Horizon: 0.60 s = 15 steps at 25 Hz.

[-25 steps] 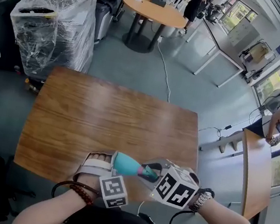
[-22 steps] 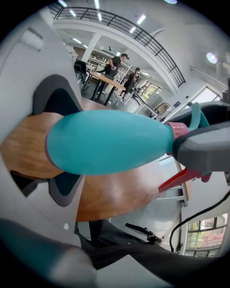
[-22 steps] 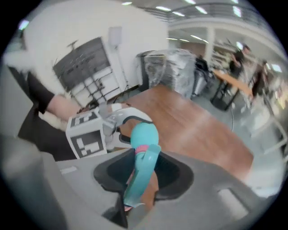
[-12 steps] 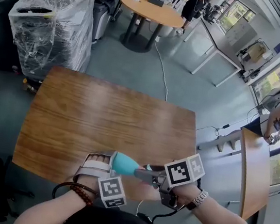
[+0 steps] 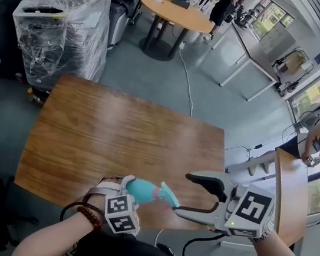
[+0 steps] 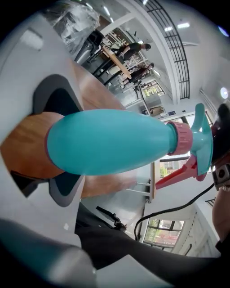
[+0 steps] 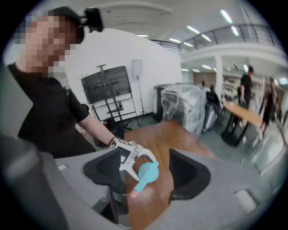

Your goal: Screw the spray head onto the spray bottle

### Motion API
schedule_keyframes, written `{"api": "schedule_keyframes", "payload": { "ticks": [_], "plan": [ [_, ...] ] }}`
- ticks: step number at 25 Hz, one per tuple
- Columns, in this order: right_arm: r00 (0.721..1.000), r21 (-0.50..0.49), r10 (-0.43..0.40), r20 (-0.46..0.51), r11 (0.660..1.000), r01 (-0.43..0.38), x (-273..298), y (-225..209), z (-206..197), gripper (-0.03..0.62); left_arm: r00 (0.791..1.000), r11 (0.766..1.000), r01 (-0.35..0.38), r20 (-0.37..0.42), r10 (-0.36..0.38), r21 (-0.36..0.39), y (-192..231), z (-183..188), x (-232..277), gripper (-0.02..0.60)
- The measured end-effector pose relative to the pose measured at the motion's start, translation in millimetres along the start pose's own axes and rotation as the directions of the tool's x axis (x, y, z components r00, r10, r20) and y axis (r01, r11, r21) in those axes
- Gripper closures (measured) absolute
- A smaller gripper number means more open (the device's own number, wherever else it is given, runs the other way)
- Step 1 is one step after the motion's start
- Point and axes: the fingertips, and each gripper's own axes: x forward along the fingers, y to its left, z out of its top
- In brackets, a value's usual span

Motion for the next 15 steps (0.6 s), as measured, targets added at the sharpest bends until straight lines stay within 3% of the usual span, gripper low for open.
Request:
{"api": "schedule_keyframes", "payload": {
  "ticks": [1,2,3,4,6,8,11,13,15],
  "plan": [
    [0.998,-0.147,-0.035,-0.045,0.989,0.028,-10,2,7,0.272,1.000,1.000,0.024,0.008,-0.024,0.014,-2,-1,0,0.169],
    [0.988,-0.297,-0.108,-0.114,0.952,0.070,-19,1,6,0.272,0.999,0.998,0.048,0.014,-0.049,0.031,-4,-2,-1,0.169],
    [0.962,-0.455,-0.208,-0.177,0.884,0.107,-24,-4,1,0.272,0.997,0.996,0.074,0.019,-0.075,0.050,-6,-3,-2,0.169],
    [0.926,-0.613,-0.309,-0.218,0.781,0.117,-26,-10,-9,0.272,0.994,0.993,0.101,0.023,-0.102,0.069,-9,-4,-3,0.169],
    [0.861,-0.847,-0.442,-0.252,0.530,0.025,-19,-15,-33,0.272,0.987,0.983,0.152,0.033,-0.156,0.103,-14,-3,-7,0.167],
    [0.847,-0.937,-0.463,-0.263,0.331,-0.110,-2,-4,-56,0.272,0.976,0.969,0.205,0.041,-0.212,0.135,-21,1,-10,0.167],
    [0.884,-0.973,-0.408,-0.230,0.102,-0.206,27,24,-69,0.272,0.955,0.943,0.283,0.042,-0.294,0.176,-35,7,-15,0.167],
    [0.902,-0.968,-0.361,-0.235,0.000,-0.253,38,38,-77,0.272,0.940,0.922,0.326,0.027,-0.339,0.209,-43,10,-17,0.167],
    [0.909,-0.951,-0.318,-0.269,-0.060,-0.302,46,48,-87,0.274,0.932,0.904,0.348,0.010,-0.361,0.248,-47,12,-17,0.166]
  ]
}}
